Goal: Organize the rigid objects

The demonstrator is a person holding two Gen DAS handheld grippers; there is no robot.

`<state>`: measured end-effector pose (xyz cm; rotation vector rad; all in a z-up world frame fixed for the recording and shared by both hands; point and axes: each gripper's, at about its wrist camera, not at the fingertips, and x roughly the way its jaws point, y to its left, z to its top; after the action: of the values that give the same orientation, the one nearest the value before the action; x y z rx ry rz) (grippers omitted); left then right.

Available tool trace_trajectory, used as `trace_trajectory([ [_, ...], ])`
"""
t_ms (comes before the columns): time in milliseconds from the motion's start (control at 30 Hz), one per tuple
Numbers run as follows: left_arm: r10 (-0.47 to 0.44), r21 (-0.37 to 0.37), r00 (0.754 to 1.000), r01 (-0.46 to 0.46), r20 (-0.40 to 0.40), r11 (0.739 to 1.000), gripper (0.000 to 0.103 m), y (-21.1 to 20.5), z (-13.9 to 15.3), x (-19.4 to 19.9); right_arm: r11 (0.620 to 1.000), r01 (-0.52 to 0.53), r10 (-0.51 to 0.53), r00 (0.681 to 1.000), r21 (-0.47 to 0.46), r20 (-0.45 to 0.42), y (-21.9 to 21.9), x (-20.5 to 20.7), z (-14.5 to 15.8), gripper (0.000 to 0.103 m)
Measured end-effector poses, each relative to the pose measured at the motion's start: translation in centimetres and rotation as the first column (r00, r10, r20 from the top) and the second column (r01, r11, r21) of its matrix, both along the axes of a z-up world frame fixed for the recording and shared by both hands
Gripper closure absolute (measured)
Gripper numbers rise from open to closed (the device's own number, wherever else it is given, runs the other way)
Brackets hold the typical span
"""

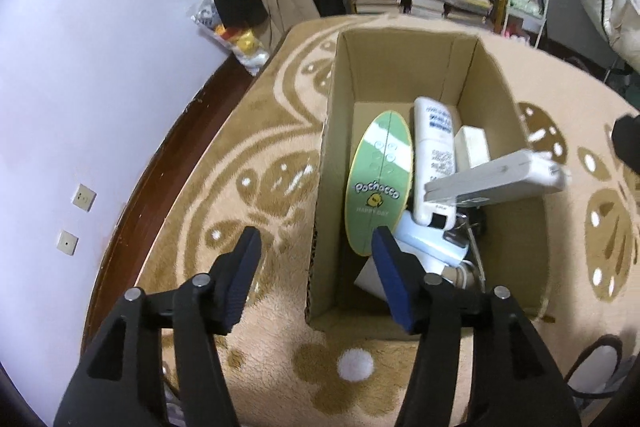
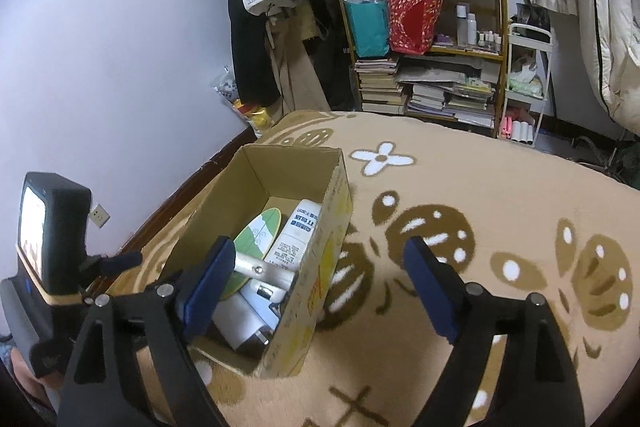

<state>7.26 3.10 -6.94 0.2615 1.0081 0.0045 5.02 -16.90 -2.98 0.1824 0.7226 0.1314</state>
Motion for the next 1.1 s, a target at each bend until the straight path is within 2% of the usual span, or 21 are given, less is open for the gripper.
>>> trace_trajectory([
  [67,-0.004,-0.009,0.999,0.005,0.032,1.000,0.032,0.0,0.7,-0.7,1.000,0.006,-0.006,1.000,-0.008,0.007,-0.2,-0.6,0.2,0.002],
  [100,-0.001,-0.007,0.999,0.002,0.047,1.000,0.024,0.1,1.0,-0.9,1.000,0.008,-0.008,1.000,-0.009,0.010,-0.3,-1.0,0.3,0.000],
  [133,0.002,-0.003,0.998,-0.002,0.069,1.000,0.020,0.1,1.4,-1.2,1.000,0.007,-0.007,1.000,-0.007,0.017,-0.5,-1.4,0.4,0.000],
  [300,-0.010,-0.023,0.988,0.013,0.157,1.000,0.007,0.7,3.8,-2.9,1.000,0.019,-0.018,0.999,-0.017,0.031,-0.6,-3.0,0.9,0.000],
  [667,-0.008,-0.048,0.961,0.022,0.276,0.999,0.006,1.5,6.9,-6.5,0.998,0.058,-0.054,0.992,-0.029,0.116,-1.0,-7.2,2.0,0.000],
  [900,-0.015,-0.065,0.946,0.038,0.323,0.997,0.006,1.4,7.6,-9.1,0.998,0.054,-0.046,0.981,-0.038,0.189,-1.0,-9.7,2.1,0.000],
  [1100,-0.068,-0.034,0.931,0.086,0.360,0.996,0.006,0.4,7.8,-10.8,0.996,0.072,-0.062,0.983,-0.051,0.174,-0.9,-10.3,1.2,0.000],
])
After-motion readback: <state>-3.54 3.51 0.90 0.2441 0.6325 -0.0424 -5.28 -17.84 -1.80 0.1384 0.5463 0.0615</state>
